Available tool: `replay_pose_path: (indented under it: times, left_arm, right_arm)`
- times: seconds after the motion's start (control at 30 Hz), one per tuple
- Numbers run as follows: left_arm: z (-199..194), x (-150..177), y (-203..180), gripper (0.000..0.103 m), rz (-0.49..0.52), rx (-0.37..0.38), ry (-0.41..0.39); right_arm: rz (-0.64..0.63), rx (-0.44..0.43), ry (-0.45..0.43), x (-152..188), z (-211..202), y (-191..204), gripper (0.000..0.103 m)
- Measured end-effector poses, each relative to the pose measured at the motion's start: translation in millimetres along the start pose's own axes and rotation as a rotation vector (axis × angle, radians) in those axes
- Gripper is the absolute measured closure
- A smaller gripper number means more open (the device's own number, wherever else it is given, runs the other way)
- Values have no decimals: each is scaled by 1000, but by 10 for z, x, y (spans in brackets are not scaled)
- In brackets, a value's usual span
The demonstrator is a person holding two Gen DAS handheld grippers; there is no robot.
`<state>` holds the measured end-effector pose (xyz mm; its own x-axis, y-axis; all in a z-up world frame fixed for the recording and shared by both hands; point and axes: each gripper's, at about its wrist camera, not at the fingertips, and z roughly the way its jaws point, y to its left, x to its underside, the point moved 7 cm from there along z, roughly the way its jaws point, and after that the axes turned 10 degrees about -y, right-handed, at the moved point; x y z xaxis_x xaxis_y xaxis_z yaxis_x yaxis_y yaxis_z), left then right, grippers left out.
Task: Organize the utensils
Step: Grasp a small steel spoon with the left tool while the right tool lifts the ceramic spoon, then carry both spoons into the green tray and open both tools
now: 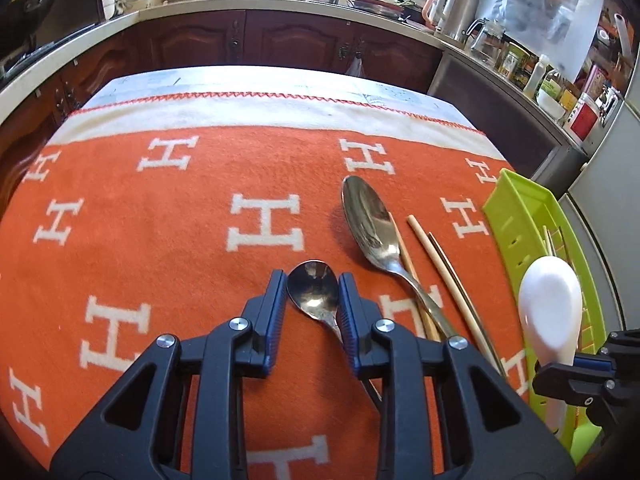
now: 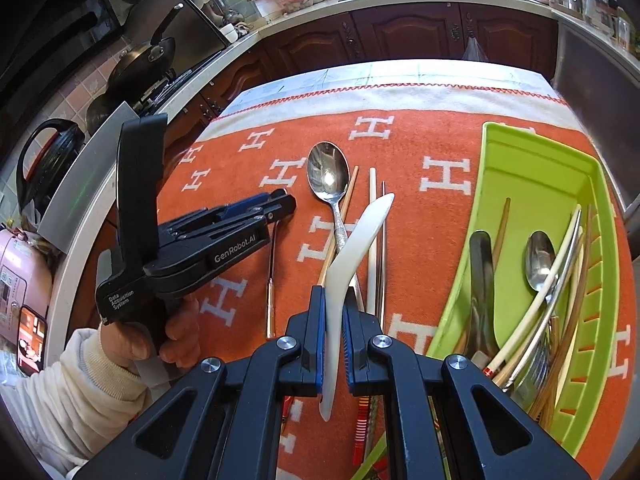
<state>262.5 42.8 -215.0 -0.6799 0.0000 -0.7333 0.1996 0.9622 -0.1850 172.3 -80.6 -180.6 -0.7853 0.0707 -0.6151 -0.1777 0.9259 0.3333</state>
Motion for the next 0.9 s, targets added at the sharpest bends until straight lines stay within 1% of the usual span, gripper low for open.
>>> replay_pose_path:
  times: [0.1, 0.23, 0.33, 0.43, 0.53, 0.63, 0.9]
  left_arm:
    - [-7, 3, 5, 80, -26, 8, 7]
    - [-44, 19, 40, 81, -101, 41, 30]
    - [-98, 78, 7, 81, -148, 99, 54]
    - [-191, 141, -49, 81, -166, 144, 66]
    - [-364, 160, -106, 81, -175, 193, 51]
    - [-600, 129, -177, 81, -177, 249, 14]
    - [-1069, 15, -370, 81, -149, 323, -36]
  right_arm:
    - [3, 1, -1, 21, -39, -12, 96]
    - [15, 1, -5, 50, -103, -37, 96]
    - [24, -3, -13, 66, -168, -53, 96]
    - [29, -4, -24, 75, -246, -60, 96]
    - [33, -5, -35, 86, -328, -69, 96]
    - [37, -6, -46, 96, -419, -74, 96]
    - [39, -15, -81, 112, -663, -47, 96]
